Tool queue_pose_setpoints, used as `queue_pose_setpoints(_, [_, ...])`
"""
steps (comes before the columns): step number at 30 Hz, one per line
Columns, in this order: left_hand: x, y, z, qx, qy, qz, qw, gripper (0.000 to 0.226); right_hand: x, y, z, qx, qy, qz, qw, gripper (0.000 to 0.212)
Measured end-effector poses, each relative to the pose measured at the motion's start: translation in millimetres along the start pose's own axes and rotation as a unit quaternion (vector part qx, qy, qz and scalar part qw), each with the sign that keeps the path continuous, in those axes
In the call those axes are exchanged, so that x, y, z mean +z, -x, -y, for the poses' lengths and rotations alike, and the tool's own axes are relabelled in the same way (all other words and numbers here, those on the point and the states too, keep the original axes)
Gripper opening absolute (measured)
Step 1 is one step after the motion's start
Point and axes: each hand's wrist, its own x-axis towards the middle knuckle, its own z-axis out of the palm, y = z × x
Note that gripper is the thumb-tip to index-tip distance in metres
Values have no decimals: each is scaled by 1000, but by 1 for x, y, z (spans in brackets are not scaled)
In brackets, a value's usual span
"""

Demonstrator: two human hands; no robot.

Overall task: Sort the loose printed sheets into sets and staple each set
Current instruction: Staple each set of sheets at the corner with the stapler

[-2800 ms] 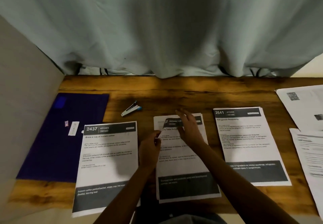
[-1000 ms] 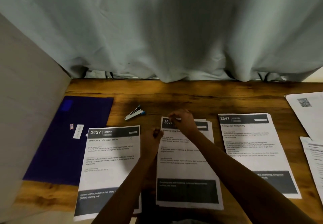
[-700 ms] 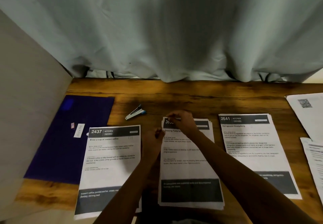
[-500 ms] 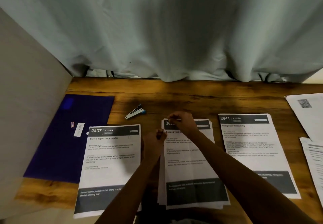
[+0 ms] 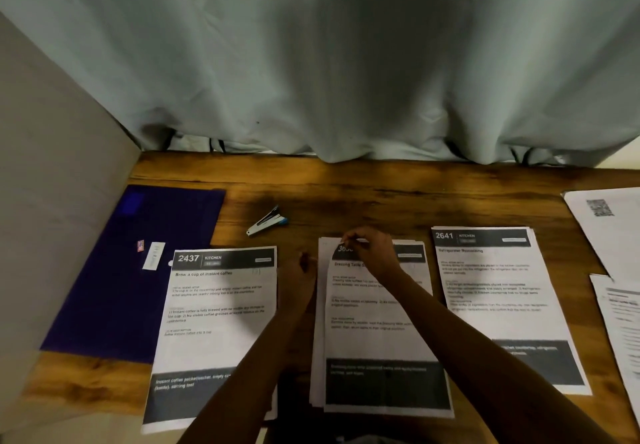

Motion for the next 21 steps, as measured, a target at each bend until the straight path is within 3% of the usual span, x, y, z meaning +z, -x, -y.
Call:
queue_pose_setpoints(3, [3, -12, -9, -13, -9, 43, 999, 29, 1, 3, -3, 7, -10, -12, 1000, 10])
queue_pose_setpoints(9, [9, -17, -23, -87, 80, 108, 987, 32, 3, 5, -6, 13, -12, -34, 999, 10])
queue_pose_setpoints(17, [8, -14, -30, -91, 118, 88, 985, 34, 4, 4, -7, 32, -14, -39, 999, 10])
queue_pose_setpoints(21, [10, -15, -32, -72, 78, 101, 989, 22, 4, 2, -6, 35, -13, -47, 998, 9])
